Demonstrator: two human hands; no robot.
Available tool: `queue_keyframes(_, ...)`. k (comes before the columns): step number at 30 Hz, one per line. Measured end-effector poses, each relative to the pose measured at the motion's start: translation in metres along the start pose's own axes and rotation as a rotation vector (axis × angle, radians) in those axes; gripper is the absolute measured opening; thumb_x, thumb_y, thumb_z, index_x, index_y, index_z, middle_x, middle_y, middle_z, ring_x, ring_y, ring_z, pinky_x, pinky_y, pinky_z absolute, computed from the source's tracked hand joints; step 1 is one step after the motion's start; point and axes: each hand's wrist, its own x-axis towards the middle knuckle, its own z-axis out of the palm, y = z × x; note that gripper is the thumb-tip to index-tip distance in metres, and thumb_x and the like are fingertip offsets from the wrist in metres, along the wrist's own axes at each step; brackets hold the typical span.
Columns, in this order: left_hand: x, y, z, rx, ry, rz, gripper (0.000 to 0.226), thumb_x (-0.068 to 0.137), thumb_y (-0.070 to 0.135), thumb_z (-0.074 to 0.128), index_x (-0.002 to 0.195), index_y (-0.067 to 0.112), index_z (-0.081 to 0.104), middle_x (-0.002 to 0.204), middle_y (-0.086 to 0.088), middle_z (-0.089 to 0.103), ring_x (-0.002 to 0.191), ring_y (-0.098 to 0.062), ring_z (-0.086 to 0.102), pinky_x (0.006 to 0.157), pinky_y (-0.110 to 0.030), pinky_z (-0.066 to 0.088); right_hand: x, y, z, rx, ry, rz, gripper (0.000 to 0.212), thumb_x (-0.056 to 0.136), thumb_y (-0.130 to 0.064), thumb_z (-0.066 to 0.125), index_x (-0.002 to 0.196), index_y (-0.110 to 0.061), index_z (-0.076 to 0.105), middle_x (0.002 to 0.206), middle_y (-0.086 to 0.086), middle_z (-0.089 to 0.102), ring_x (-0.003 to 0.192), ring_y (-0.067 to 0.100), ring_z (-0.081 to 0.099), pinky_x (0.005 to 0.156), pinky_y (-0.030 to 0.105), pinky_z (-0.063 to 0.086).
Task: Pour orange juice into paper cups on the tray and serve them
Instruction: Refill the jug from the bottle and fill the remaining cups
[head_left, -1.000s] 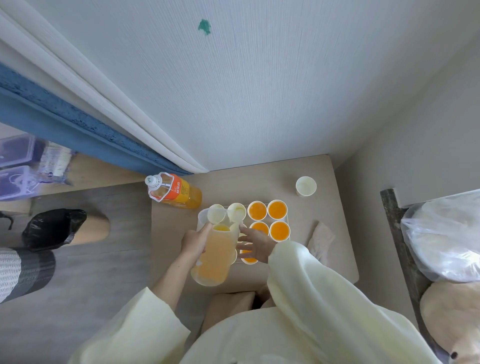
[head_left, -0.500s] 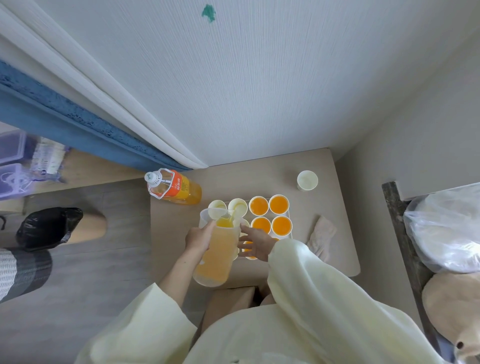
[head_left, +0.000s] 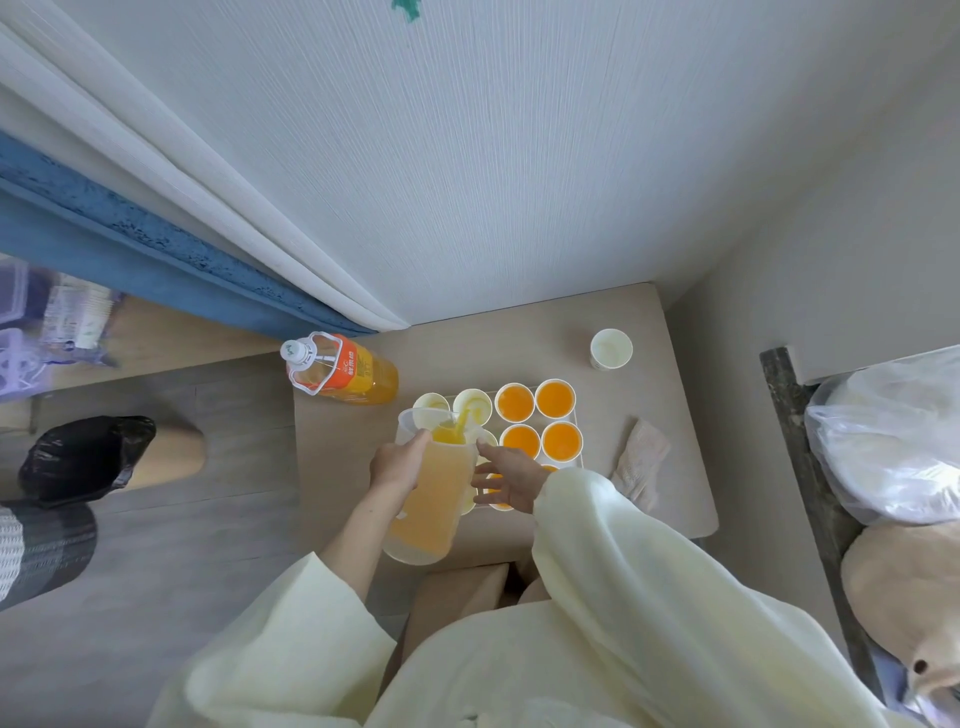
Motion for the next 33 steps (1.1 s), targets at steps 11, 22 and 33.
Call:
queue_keyframes(11, 0.0037, -0.0015, -0.0004, 0.032, 0.005, -0.008, 0.039, 0.083, 0.045, 0.056, 0.075, 0.008, 0.049, 0.062, -0.006, 0.048, 0.054, -0.021, 0.045, 0.054, -0.028, 0.036, -0.0006, 0.0009, 0.0009, 0.02, 0.006, 0.005, 0.048, 0.097, -0.042, 0.051, 0.134, -0.012, 0.049, 0.129, 0.015, 0.056, 0.113, 0.033, 0.059, 0.093, 0.048, 0.053)
queue_keyframes(22, 0.0032, -0.0035, -0.0021, 0.033, -0.004, -0.017, 0.04, 0.084, 0.046, 0.055, 0.076, 0.007, 0.053, 0.063, -0.008, 0.048, 0.059, -0.023, 0.046, 0.059, -0.03, 0.04, -0.003, 0.0018, 0.0041, 0.008, 0.011, 0.001, 0.048, 0.096, -0.043, 0.052, 0.134, -0.013, 0.05, 0.128, 0.013, 0.058, 0.113, 0.032, 0.059, 0.091, 0.047, 0.054)
queue_keyframes(33, 0.0047, -0.0059, -0.0044, 0.025, 0.017, -0.006, 0.042, 0.083, 0.047, 0.056, 0.084, 0.005, 0.056, 0.066, -0.006, 0.051, 0.057, -0.021, 0.049, 0.055, -0.028, 0.038, -0.0077, 0.0004, 0.0071, 0.009, 0.015, 0.006, 0.045, 0.096, -0.041, 0.053, 0.132, -0.014, 0.049, 0.13, 0.012, 0.057, 0.114, 0.032, 0.058, 0.089, 0.045, 0.055)
